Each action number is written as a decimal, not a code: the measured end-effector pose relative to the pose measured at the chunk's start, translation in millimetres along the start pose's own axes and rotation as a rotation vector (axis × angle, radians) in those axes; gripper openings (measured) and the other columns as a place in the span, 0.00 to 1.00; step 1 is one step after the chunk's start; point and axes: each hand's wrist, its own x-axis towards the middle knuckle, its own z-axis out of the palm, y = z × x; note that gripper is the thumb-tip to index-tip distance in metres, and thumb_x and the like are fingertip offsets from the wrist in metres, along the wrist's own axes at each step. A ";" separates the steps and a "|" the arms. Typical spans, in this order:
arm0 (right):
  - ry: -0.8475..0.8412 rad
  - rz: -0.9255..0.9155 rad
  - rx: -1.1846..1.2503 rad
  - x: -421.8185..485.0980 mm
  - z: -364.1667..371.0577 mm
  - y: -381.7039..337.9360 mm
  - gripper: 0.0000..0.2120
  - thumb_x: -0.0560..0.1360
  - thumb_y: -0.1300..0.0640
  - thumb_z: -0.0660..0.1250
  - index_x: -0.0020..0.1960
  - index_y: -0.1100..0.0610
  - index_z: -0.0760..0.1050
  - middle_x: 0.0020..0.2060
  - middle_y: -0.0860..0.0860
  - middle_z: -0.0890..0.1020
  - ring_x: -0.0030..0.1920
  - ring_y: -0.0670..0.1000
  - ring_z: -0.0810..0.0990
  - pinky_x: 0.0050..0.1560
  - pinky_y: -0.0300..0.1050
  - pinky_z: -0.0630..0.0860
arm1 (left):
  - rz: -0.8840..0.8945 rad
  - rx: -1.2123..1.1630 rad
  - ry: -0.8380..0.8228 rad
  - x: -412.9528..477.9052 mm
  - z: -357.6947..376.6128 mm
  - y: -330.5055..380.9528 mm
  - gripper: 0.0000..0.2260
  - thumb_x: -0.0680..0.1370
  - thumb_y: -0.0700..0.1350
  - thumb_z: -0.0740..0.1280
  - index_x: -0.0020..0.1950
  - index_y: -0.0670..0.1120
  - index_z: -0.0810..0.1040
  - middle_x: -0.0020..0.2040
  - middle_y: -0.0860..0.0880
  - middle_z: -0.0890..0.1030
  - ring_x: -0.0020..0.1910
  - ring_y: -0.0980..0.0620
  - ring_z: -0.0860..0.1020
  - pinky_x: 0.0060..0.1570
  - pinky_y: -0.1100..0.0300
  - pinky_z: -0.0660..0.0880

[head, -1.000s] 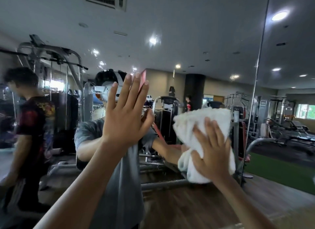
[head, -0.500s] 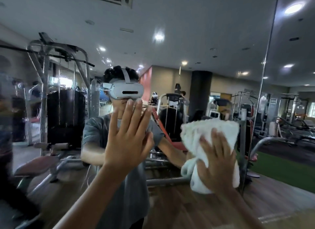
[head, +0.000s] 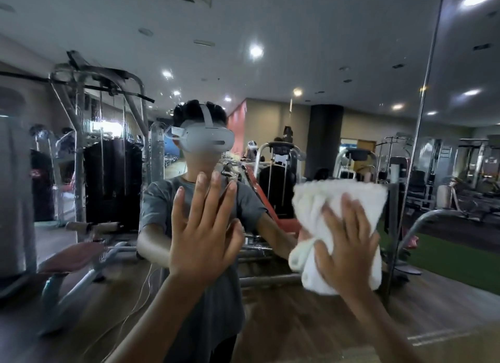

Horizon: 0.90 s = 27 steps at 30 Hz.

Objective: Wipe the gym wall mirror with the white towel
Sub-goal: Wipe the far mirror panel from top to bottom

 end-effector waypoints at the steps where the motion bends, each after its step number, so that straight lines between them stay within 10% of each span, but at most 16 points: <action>1: 0.030 0.123 0.043 17.5 -2.2 -7.0 0.32 0.70 0.48 0.58 0.75 0.48 0.64 0.78 0.55 0.62 0.76 0.58 0.60 0.64 0.69 0.62 | -0.004 0.005 -0.003 0.3 0.7 0.0 0.29 0.80 0.53 0.59 0.79 0.43 0.64 0.80 0.40 0.60 0.79 0.39 0.59 0.73 0.34 0.59; 5: 0.107 0.235 0.131 67.4 -3.8 -54.4 0.31 0.76 0.44 0.56 0.78 0.50 0.63 0.79 0.56 0.59 0.78 0.57 0.56 0.70 0.60 0.52 | -0.008 -0.013 0.007 -1.0 0.3 0.6 0.29 0.80 0.52 0.60 0.80 0.44 0.63 0.80 0.41 0.59 0.79 0.40 0.59 0.74 0.35 0.58; 11: -0.025 -0.308 -0.074 -14.1 7.5 -38.9 0.37 0.70 0.44 0.62 0.79 0.45 0.59 0.80 0.53 0.58 0.77 0.58 0.61 0.60 0.66 0.69 | 0.012 -0.042 -0.018 -2.8 -1.0 -4.6 0.29 0.80 0.53 0.59 0.80 0.44 0.63 0.80 0.41 0.60 0.80 0.41 0.58 0.76 0.37 0.56; 18: 0.128 0.377 0.148 59.1 -1.4 -41.7 0.31 0.75 0.44 0.58 0.77 0.50 0.64 0.79 0.55 0.61 0.78 0.56 0.57 0.68 0.70 0.57 | 0.014 -0.042 -0.006 -3.4 -1.2 -3.5 0.30 0.79 0.52 0.62 0.79 0.44 0.64 0.80 0.40 0.61 0.79 0.40 0.58 0.75 0.37 0.56; 24: -0.007 -0.161 -0.034 -27.6 10.7 -38.8 0.34 0.72 0.45 0.60 0.77 0.49 0.62 0.80 0.55 0.59 0.77 0.58 0.61 0.65 0.67 0.64 | 0.003 -0.072 -0.010 -8.4 -2.9 -2.9 0.29 0.79 0.52 0.62 0.79 0.44 0.65 0.80 0.41 0.61 0.80 0.41 0.58 0.75 0.37 0.56; 27: -0.066 -0.062 -0.009 -56.0 6.9 -7.7 0.32 0.70 0.46 0.60 0.74 0.48 0.65 0.80 0.52 0.57 0.76 0.59 0.62 0.60 0.68 0.69 | 0.010 -0.099 -0.042 -34.0 -4.4 0.3 0.30 0.77 0.51 0.65 0.77 0.44 0.67 0.79 0.40 0.62 0.79 0.40 0.59 0.74 0.36 0.58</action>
